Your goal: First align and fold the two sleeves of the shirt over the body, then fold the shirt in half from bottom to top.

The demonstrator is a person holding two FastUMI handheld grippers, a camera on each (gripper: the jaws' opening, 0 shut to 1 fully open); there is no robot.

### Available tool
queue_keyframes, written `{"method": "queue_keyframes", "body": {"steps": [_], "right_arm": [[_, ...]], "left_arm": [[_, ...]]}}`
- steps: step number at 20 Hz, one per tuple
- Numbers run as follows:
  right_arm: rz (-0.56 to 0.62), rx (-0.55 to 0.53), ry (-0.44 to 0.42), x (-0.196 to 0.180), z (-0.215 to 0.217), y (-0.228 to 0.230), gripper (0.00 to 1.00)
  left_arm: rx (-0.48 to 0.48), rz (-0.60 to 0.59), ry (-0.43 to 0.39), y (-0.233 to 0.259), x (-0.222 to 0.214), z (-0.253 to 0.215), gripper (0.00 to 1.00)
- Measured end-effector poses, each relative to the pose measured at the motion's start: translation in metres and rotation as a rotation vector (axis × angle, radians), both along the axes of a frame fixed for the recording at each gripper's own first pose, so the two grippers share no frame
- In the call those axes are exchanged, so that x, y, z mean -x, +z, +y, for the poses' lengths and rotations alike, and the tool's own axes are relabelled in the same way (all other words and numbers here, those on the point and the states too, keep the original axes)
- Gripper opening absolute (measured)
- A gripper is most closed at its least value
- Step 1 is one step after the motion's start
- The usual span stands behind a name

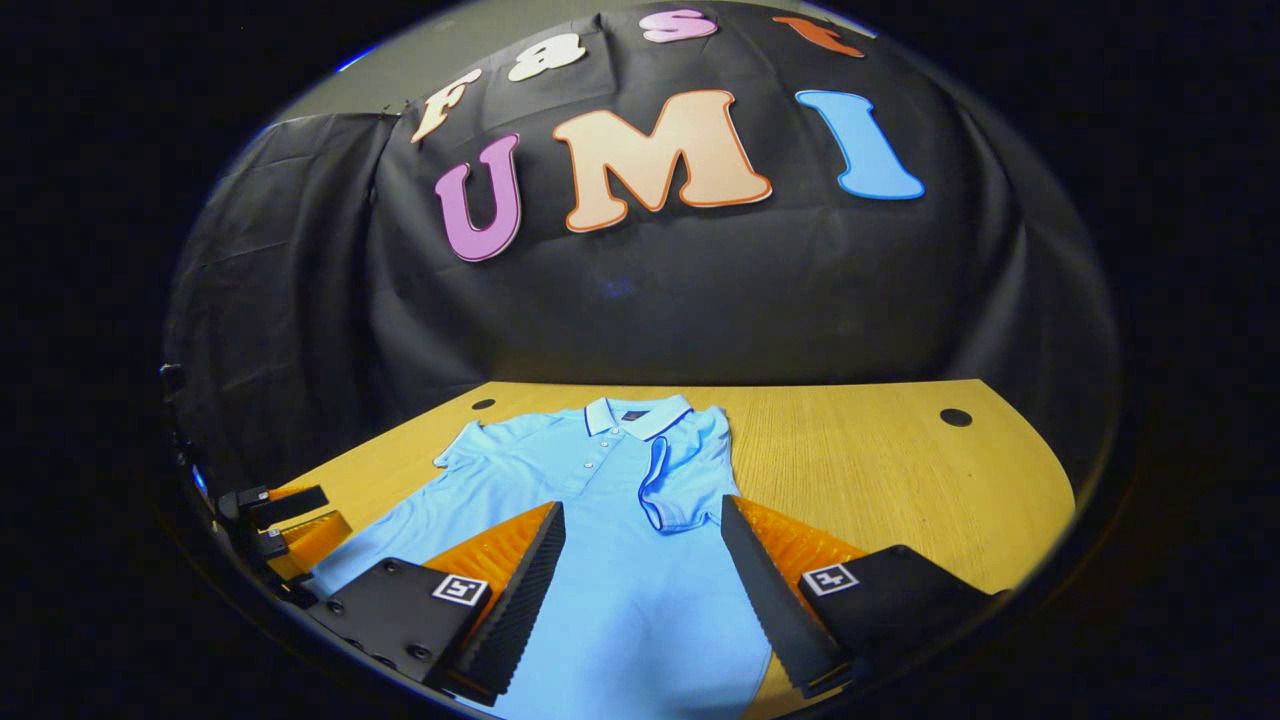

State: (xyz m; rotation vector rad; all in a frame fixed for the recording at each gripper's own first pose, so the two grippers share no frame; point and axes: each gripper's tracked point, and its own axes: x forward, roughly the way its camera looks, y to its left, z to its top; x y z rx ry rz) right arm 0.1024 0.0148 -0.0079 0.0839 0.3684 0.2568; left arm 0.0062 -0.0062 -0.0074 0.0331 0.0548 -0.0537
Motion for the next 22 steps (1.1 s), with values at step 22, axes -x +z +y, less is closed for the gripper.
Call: {"method": "queue_keyframes", "body": {"steps": [22], "right_arm": [[-0.083,-0.021,-0.059,0.078,-0.020,0.005,0.98]], "left_arm": [[0.180,0.290,-0.005,0.012,-0.174,0.074,0.95]]}}
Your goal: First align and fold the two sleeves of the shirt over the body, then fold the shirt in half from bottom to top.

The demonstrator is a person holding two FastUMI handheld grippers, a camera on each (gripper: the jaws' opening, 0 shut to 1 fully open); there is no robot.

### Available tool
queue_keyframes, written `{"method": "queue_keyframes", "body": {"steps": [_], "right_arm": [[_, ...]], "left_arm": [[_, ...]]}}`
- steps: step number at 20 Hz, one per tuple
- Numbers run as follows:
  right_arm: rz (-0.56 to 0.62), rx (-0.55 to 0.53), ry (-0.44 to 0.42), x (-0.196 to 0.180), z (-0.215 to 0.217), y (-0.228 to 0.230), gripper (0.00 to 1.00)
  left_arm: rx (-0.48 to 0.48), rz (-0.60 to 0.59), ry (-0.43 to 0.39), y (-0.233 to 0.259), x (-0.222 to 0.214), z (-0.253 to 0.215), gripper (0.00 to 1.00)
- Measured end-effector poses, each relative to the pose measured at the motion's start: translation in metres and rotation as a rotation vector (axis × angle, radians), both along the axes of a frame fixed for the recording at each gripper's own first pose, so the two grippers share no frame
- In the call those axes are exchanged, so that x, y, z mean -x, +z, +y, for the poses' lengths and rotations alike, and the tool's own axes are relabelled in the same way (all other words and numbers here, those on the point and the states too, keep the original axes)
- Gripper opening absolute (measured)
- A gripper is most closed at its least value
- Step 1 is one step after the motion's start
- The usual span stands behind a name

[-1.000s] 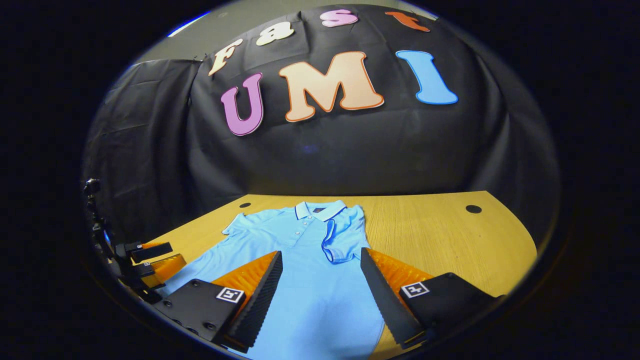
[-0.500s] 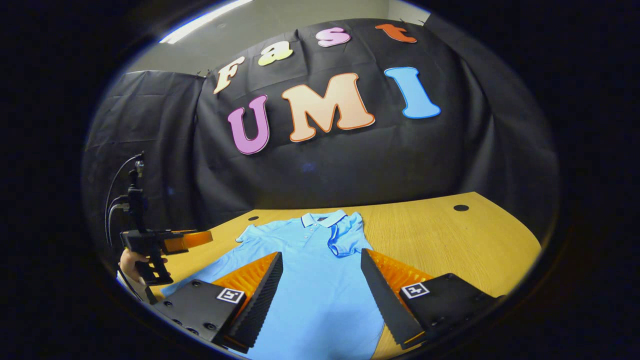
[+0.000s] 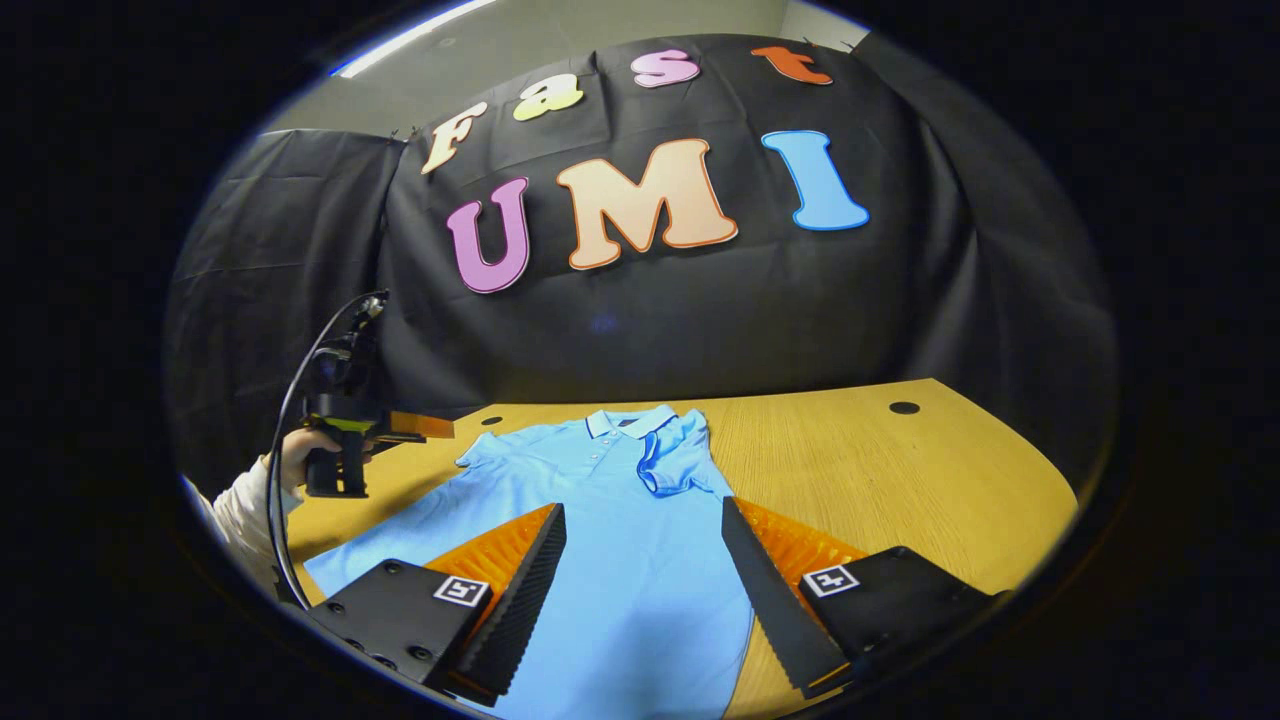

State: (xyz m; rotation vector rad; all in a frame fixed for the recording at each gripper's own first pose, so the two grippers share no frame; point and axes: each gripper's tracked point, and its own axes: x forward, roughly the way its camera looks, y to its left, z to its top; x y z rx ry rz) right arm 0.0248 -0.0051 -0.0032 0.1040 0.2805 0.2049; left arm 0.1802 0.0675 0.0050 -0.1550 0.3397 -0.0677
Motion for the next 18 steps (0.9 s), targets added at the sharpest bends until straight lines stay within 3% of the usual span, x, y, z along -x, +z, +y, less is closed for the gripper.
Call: {"method": "queue_keyframes", "body": {"steps": [7,18], "right_arm": [[0.019,0.009,-0.004,0.001,-0.003,-0.007,0.98],[-0.007,0.022,-0.041,0.004,-0.021,0.005,0.98]], "left_arm": [[-0.070,0.077,0.052,-0.021,-0.061,0.025,0.93],[-0.124,0.155,0.061,-0.060,-0.081,0.033,0.89]]}}
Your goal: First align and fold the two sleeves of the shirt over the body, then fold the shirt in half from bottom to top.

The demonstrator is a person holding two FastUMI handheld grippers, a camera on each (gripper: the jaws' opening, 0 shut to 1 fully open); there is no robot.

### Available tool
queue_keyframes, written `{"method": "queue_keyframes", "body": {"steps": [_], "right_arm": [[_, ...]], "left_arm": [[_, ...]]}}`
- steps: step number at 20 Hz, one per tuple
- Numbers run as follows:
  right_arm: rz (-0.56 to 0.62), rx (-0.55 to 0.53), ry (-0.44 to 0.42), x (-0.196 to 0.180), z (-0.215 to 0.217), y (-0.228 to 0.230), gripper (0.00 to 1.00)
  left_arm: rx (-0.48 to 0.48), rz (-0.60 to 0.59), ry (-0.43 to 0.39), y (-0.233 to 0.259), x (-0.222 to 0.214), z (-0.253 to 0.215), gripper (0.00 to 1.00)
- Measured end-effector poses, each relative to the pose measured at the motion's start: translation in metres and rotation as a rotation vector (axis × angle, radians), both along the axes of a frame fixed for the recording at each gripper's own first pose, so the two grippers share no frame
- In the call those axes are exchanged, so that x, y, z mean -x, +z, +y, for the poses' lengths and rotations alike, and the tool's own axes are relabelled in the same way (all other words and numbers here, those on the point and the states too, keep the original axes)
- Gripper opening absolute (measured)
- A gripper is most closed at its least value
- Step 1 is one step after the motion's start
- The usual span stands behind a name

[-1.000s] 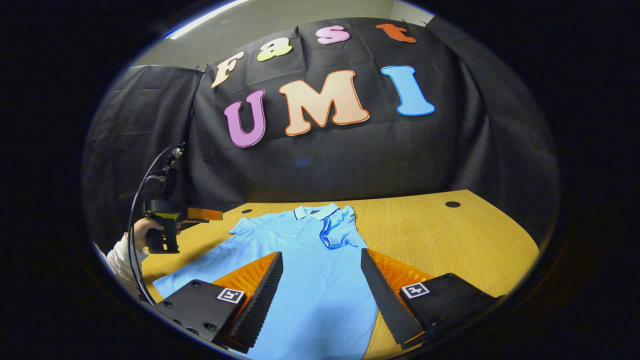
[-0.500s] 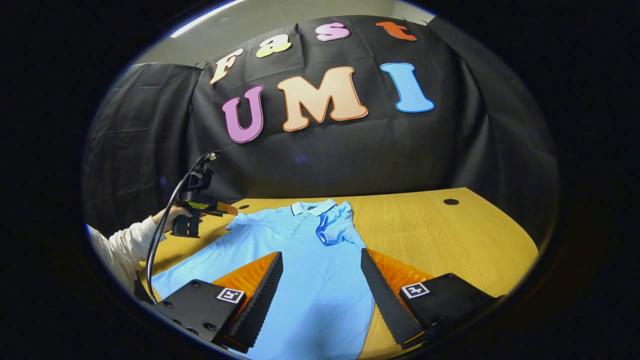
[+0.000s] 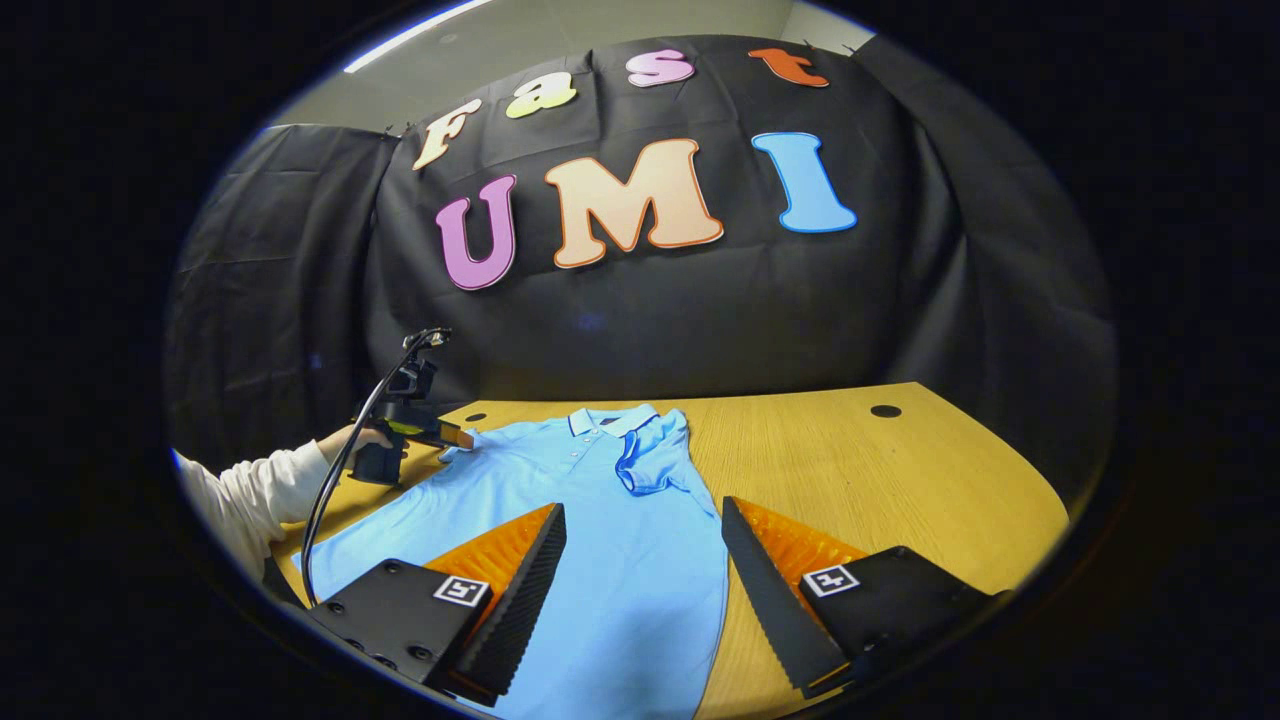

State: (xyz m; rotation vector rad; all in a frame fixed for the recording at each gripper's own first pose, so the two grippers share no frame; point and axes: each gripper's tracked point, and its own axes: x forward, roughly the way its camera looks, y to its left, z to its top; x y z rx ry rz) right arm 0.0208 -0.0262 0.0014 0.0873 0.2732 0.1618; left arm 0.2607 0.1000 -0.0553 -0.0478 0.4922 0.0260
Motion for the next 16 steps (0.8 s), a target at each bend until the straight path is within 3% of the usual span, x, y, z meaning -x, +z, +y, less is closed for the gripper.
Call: {"method": "queue_keyframes", "body": {"steps": [7,9,14,16], "right_arm": [[-0.001,0.002,0.005,0.003,-0.001,-0.001,0.98],[0.006,0.011,0.012,0.003,0.001,-0.004,0.98],[0.008,0.003,0.023,0.002,0.004,-0.005,0.98],[0.009,0.001,0.020,0.002,0.003,-0.006,0.98]], "left_arm": [[0.019,-0.006,-0.046,0.000,-0.003,-0.009,0.75],[0.022,0.000,-0.078,-0.001,-0.003,-0.015,0.65],[0.033,0.010,-0.098,0.000,-0.003,-0.026,0.07],[0.025,0.010,-0.081,0.001,-0.003,-0.024,0.00]]}}
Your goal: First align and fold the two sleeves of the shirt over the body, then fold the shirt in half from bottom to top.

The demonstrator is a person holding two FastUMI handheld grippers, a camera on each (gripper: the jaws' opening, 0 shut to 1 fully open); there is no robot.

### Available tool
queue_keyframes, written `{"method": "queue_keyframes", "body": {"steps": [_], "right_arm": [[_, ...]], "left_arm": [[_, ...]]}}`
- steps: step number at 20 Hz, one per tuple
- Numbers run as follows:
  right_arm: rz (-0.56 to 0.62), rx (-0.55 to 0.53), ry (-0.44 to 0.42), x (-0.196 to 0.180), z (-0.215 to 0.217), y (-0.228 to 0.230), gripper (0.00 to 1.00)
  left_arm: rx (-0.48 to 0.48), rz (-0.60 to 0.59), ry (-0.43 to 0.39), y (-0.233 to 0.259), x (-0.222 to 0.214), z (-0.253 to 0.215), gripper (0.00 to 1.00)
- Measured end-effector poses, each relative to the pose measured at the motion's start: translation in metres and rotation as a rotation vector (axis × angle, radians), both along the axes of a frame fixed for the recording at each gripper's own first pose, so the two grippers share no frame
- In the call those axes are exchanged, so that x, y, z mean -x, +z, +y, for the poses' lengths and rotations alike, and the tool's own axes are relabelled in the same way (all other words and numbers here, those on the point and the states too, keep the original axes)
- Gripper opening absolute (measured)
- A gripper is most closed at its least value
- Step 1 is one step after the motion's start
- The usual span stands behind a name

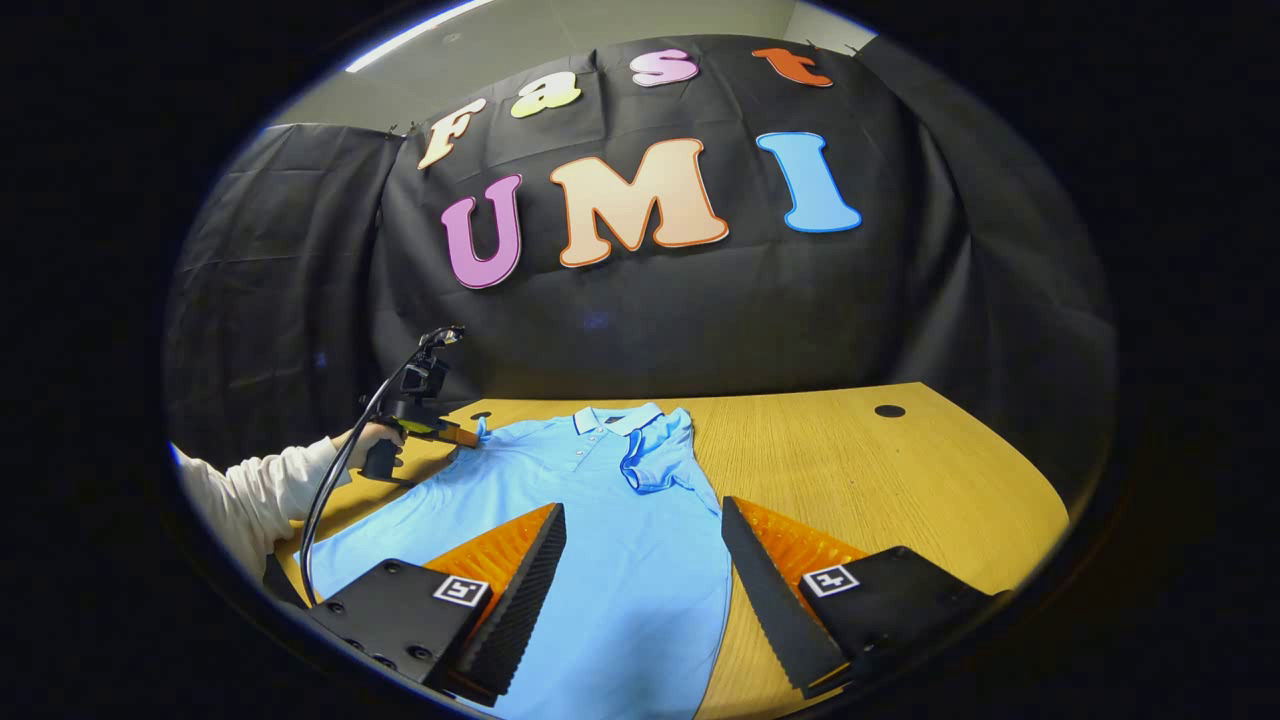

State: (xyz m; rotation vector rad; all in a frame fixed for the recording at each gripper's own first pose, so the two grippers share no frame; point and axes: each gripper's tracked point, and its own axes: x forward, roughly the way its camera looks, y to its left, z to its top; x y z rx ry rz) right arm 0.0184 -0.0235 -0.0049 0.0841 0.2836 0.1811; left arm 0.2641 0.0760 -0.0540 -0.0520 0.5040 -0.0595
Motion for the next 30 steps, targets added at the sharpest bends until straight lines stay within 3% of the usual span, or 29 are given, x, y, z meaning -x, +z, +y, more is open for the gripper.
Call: {"method": "queue_keyframes", "body": {"steps": [3,6,11,12,14,17,18,19,20,21,23,25,27,30], "right_arm": [[0.003,0.004,-0.007,-0.001,-0.003,-0.001,0.98],[0.010,0.002,-0.002,-0.001,-0.002,-0.002,0.98],[0.020,0.015,0.012,0.001,0.001,-0.008,0.98],[0.022,0.014,0.014,0.000,0.002,-0.008,0.94],[0.028,0.011,0.019,0.000,0.004,-0.009,0.98],[0.033,0.013,0.022,0.001,0.005,-0.012,0.94],[0.036,0.013,0.023,0.000,0.006,-0.013,0.98],[0.038,0.014,0.026,0.001,0.006,-0.014,0.94],[0.041,0.015,0.027,0.001,0.007,-0.014,0.98],[0.042,0.017,0.028,0.001,0.008,-0.015,0.94],[0.047,0.019,0.031,0.001,0.009,-0.017,0.98],[0.052,0.019,0.036,0.003,0.012,-0.019,0.98],[0.058,0.029,0.036,0.003,0.014,-0.022,0.98],[0.065,0.037,0.043,0.007,0.018,-0.022,0.98]], "left_arm": [[-0.027,-0.020,0.013,0.012,0.001,-0.002,0.00],[-0.089,-0.093,-0.027,0.045,0.000,-0.021,0.00],[-0.189,-0.155,-0.176,0.071,0.007,-0.096,0.00],[-0.215,-0.158,-0.195,0.071,0.008,-0.109,0.00],[-0.248,-0.159,-0.240,0.066,0.010,-0.135,0.00],[-0.232,-0.135,-0.268,0.053,0.010,-0.164,0.00],[-0.212,-0.127,-0.277,0.049,0.011,-0.172,0.01],[-0.198,-0.118,-0.281,0.046,0.011,-0.178,0.02],[-0.186,-0.108,-0.290,0.042,0.014,-0.183,0.04],[-0.160,-0.092,-0.316,0.038,0.016,-0.191,0.06],[-0.134,-0.079,-0.324,0.039,0.026,-0.191,0.32],[-0.124,-0.089,-0.308,0.043,0.038,-0.181,0.86],[-0.105,-0.075,-0.297,0.044,0.060,-0.169,0.96],[-0.092,-0.071,-0.306,0.050,0.107,-0.146,0.98]]}}
